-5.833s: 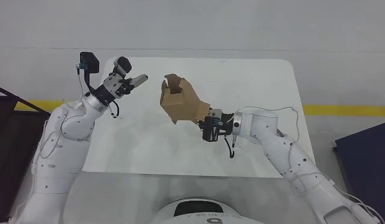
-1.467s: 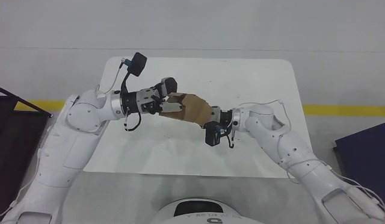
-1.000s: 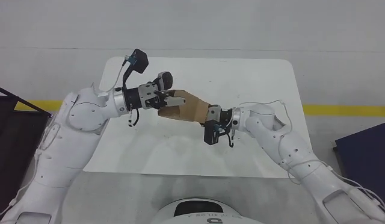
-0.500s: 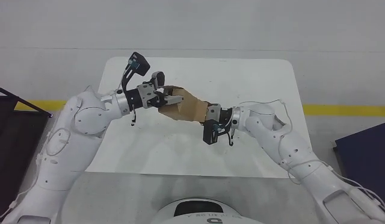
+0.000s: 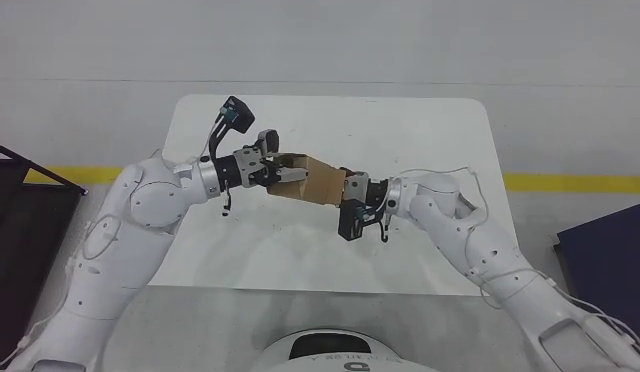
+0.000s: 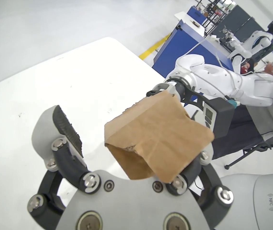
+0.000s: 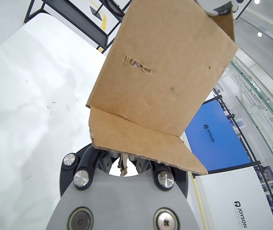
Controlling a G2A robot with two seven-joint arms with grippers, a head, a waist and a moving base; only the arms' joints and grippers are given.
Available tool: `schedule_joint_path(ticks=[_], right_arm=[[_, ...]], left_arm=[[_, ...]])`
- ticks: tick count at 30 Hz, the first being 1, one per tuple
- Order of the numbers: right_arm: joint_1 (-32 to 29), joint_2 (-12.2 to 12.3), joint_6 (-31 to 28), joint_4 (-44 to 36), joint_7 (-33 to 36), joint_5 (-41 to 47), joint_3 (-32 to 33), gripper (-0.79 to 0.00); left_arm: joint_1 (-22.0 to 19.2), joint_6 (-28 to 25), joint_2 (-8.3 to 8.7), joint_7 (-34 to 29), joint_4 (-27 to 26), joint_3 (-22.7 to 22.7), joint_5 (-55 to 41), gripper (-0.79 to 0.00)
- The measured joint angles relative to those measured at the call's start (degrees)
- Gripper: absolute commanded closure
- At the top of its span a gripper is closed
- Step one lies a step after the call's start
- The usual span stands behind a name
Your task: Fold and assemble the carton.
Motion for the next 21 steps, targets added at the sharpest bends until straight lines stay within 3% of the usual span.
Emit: schedule_joint_path(ticks=[14,21], right_arm=[[-1.61,0.52,2.61,-1.25,-2.04,-0.3,1.4,0.0],[-2.11,0.62,2.74,-1.38,-2.15,-0.35,1.51,0.0]], left_arm=[[-0.57,0.05,-0.17,-0.39,1.71,1.11,-2.94,-0.785],[-0.54,-2.85,0.14,2.3,-0.04,-2.02,-3.83,-0.785]])
